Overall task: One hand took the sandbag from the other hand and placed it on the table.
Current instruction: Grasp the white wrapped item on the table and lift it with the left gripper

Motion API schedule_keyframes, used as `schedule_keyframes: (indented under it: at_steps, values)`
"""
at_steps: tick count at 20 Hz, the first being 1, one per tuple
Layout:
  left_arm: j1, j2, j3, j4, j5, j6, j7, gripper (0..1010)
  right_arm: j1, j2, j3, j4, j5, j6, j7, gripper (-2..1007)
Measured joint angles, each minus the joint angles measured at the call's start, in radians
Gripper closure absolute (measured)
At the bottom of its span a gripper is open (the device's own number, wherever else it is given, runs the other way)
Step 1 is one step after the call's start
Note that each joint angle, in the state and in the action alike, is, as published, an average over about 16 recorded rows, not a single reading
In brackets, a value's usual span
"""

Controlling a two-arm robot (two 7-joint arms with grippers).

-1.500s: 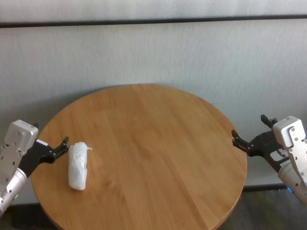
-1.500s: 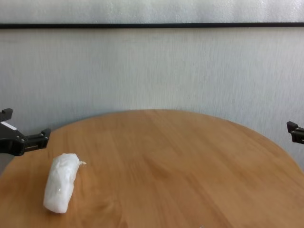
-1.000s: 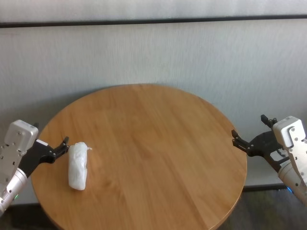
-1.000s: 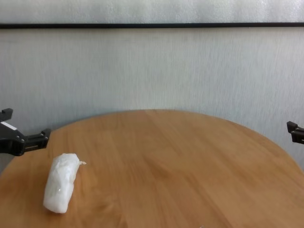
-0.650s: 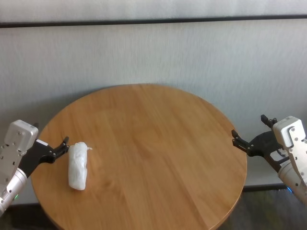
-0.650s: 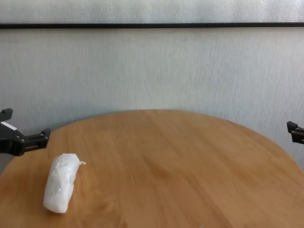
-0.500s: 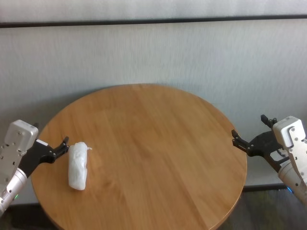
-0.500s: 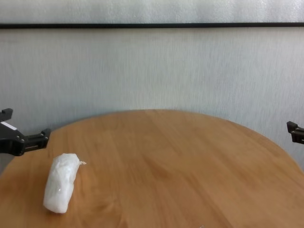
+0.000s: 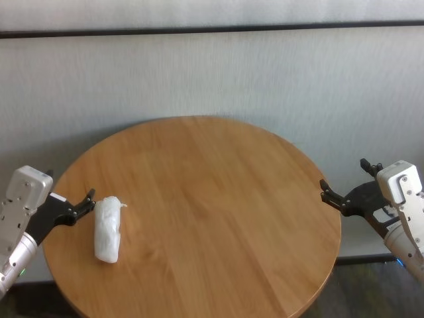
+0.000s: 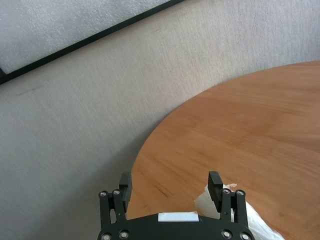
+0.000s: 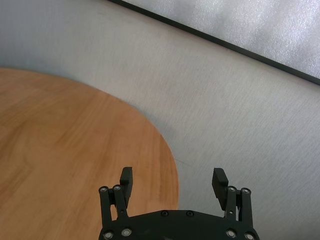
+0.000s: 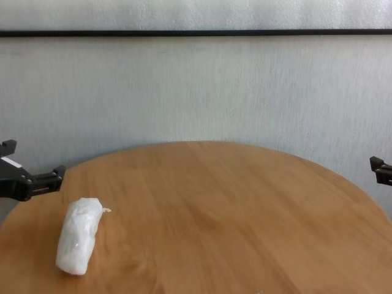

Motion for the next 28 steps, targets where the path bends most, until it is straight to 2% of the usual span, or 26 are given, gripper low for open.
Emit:
schedule_keyframes:
  at_steps: [2,5,9,13,17,20,24,28]
  values:
    - [0.003,0.002,-0.003,-0.007,-0.002,0.007,-0.001,10,0.0,0.0,0.0,0.0,0.0,0.0,0.0,4]
    - [0.012,0.01,-0.013,-0.032,-0.016,0.037,-0.009,10,0.0,0.0,0.0,0.0,0.0,0.0,0.0,4]
    - [0.034,0.025,-0.041,-0.091,-0.064,0.119,-0.026,10,0.0,0.0,0.0,0.0,0.0,0.0,0.0,4]
    - [0.061,0.035,-0.081,-0.17,-0.136,0.24,-0.042,10,0.0,0.0,0.0,0.0,0.0,0.0,0.0,4]
    - [0.084,0.031,-0.122,-0.251,-0.22,0.392,-0.044,10,0.0,0.0,0.0,0.0,0.0,0.0,0.0,4]
    - [0.093,0.015,-0.144,-0.297,-0.272,0.507,-0.029,10,0.0,0.0,0.0,0.0,0.0,0.0,0.0,4]
    - [0.093,-0.016,-0.155,-0.334,-0.308,0.63,0.004,10,0.0,0.0,0.0,0.0,0.0,0.0,0.0,4]
    - [0.083,-0.047,-0.145,-0.348,-0.311,0.715,0.035,10,0.0,0.0,0.0,0.0,0.0,0.0,0.0,4]
